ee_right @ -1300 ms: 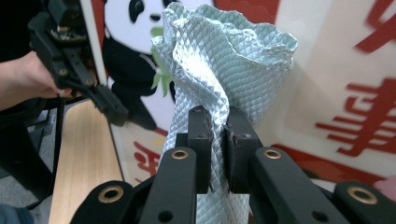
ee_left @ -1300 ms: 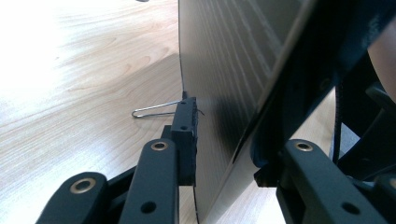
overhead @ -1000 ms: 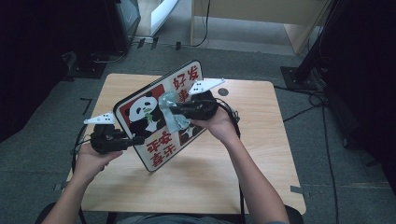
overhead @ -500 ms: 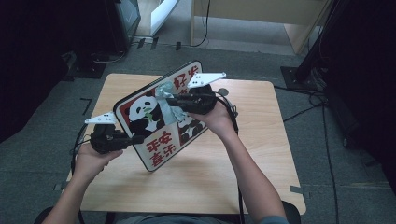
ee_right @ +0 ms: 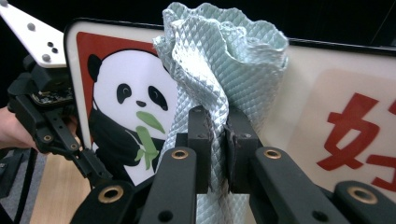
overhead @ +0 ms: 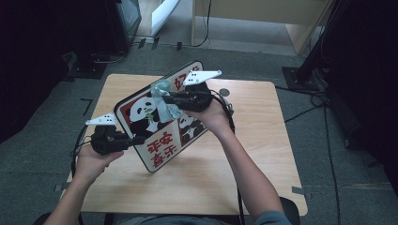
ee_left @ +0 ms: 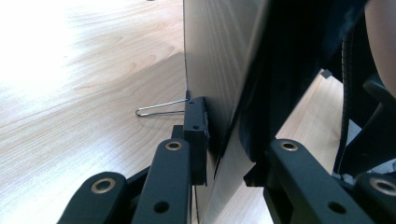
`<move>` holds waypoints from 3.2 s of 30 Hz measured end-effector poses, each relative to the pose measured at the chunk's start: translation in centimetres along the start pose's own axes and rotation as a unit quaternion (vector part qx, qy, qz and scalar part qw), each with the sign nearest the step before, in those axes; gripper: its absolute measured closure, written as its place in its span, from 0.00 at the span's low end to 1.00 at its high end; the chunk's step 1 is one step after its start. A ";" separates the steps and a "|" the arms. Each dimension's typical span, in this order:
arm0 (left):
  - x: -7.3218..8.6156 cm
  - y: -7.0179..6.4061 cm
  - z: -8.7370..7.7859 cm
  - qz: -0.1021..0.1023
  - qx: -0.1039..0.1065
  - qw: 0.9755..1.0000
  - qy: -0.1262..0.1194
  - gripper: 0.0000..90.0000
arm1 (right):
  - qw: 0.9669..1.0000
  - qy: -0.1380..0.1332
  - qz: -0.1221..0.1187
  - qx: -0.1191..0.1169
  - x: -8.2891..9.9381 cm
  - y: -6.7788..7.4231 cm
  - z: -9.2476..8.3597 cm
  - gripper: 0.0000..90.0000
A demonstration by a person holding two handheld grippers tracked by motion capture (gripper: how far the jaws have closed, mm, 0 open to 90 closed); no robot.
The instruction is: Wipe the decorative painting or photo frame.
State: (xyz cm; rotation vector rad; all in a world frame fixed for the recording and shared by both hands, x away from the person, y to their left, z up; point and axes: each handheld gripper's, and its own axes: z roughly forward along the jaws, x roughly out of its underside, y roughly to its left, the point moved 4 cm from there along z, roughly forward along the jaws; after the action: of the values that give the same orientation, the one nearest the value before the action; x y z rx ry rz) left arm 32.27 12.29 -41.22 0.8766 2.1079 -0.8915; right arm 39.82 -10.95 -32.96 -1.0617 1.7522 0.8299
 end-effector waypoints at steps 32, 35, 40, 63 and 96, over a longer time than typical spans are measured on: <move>0.2 -0.2 -0.1 0.004 -0.001 1.000 0.003 0.84 | 0.999 0.006 -0.008 -0.031 1.1 0.9 1.3 0.92; 0.2 -0.2 -0.1 0.004 0.000 1.000 0.003 0.84 | 0.999 0.008 -0.008 -0.033 1.3 1.0 1.4 0.92; 0.2 -0.2 -0.1 0.005 0.000 1.000 0.004 0.84 | 0.999 0.010 -0.007 -0.035 1.5 1.0 1.5 0.92; 0.1 -0.2 -0.1 0.006 0.006 1.000 0.006 0.83 | 0.999 0.024 -0.001 -0.046 3.6 1.5 2.0 0.92; 0.0 -0.1 0.0 0.009 0.011 1.000 0.007 0.83 | 0.996 0.043 0.017 -0.070 7.9 1.6 2.7 0.92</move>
State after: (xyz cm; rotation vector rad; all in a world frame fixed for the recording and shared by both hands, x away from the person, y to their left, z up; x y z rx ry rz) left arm 32.17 12.27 -41.20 0.9137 2.1016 -0.9038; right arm 37.52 -10.41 -41.07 -1.1794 1.8090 0.9520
